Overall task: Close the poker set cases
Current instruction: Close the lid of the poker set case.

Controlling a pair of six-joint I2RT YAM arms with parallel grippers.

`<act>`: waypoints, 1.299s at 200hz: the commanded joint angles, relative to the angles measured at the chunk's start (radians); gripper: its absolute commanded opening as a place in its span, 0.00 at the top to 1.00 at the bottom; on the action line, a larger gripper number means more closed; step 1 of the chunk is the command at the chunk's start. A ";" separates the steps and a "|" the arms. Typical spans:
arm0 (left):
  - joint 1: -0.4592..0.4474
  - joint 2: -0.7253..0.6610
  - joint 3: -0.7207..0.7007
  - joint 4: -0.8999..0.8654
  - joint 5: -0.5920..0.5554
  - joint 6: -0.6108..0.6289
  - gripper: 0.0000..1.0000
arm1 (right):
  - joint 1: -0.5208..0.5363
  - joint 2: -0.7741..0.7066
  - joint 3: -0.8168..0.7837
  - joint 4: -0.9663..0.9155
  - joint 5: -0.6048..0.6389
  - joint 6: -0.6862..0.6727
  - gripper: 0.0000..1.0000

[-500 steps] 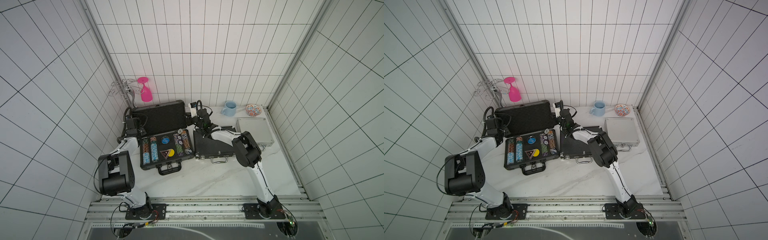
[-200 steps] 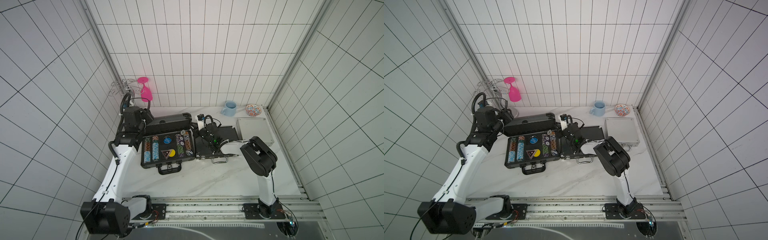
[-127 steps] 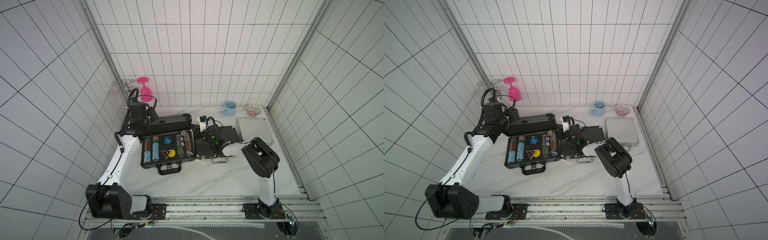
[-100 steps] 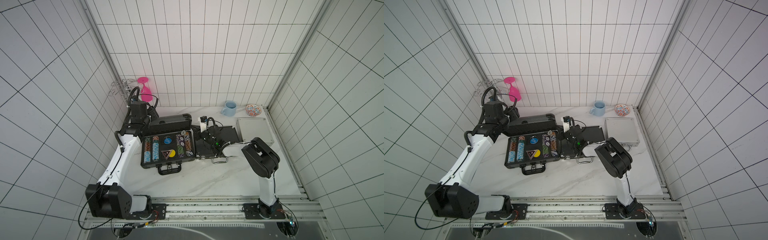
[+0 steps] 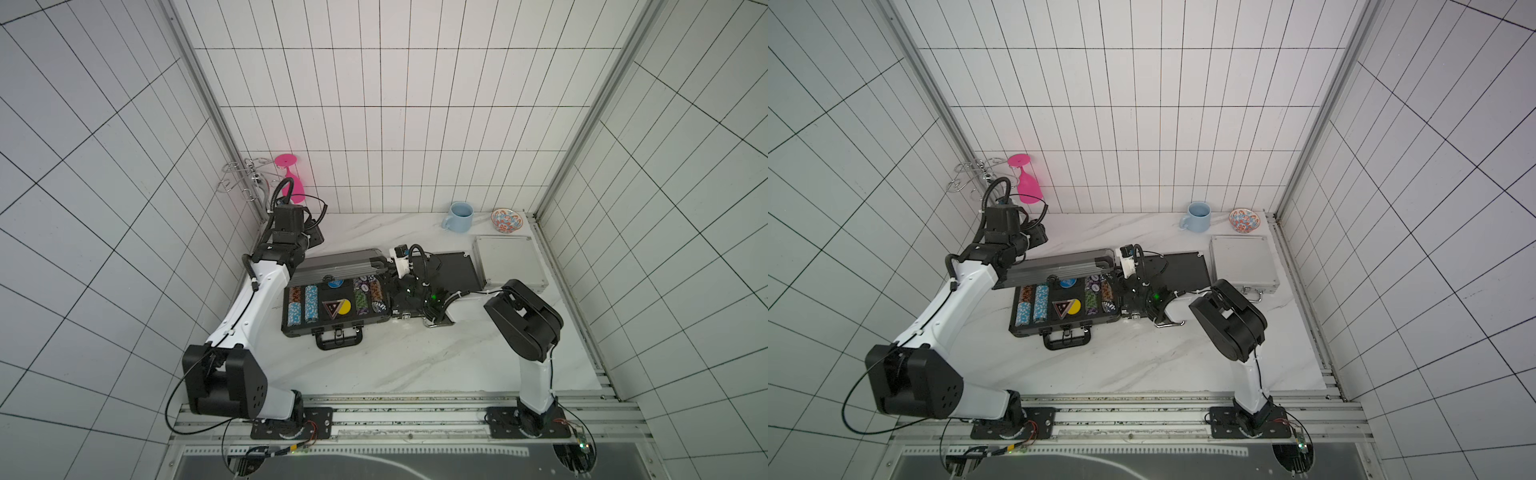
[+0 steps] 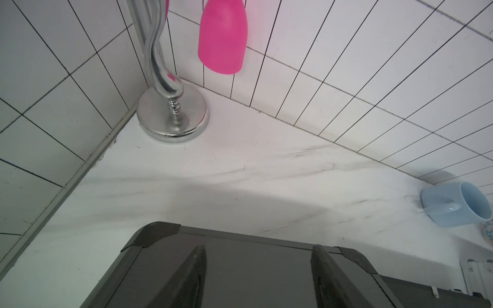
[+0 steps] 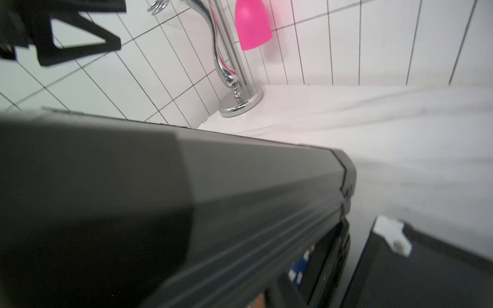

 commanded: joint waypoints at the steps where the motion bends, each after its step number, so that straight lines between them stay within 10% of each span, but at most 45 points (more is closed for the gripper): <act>1: -0.002 -0.017 -0.035 0.003 0.002 0.000 0.38 | -0.004 -0.105 -0.088 -0.032 0.002 0.012 0.61; 88: -0.005 0.001 -0.092 -0.020 0.075 -0.035 0.38 | -0.023 -0.258 -0.174 -0.345 -0.093 -0.031 0.43; 260: -0.018 0.026 -0.127 -0.074 0.123 -0.060 0.38 | -0.024 -0.360 -0.304 -0.456 -0.155 -0.061 0.39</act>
